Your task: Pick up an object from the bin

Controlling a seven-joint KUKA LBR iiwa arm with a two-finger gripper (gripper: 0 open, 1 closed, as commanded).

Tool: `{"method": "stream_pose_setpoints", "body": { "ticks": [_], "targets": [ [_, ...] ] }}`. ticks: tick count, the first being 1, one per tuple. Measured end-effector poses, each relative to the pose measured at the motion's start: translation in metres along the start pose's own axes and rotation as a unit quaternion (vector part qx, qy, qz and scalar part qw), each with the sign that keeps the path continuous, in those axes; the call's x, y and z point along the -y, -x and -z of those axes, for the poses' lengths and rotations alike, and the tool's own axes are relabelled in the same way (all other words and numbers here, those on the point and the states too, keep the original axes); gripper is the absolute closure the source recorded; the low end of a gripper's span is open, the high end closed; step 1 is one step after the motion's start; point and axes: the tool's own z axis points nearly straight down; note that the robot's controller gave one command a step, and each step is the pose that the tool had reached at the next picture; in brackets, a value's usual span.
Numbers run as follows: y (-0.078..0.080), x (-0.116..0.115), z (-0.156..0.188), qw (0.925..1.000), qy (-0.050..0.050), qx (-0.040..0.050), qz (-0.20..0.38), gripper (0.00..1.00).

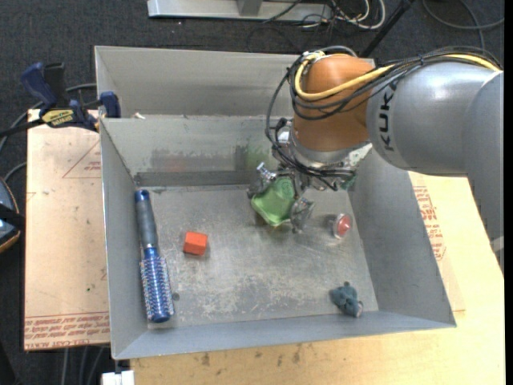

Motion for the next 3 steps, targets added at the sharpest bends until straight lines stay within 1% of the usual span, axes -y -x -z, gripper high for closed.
{"method": "stream_pose_setpoints", "body": {
  "ticks": [1, 2, 3],
  "targets": [
    [-0.008, 0.013, -0.001, 0.9999, -0.003, 0.0015, -0.013, 0.0],
    [-0.008, 0.014, -0.001, 0.9999, -0.003, 0.0025, -0.016, 1.0],
    [0.008, -0.021, 0.176, 0.9839, 0.005, -0.0036, 0.179, 1.0]
  ]
}}
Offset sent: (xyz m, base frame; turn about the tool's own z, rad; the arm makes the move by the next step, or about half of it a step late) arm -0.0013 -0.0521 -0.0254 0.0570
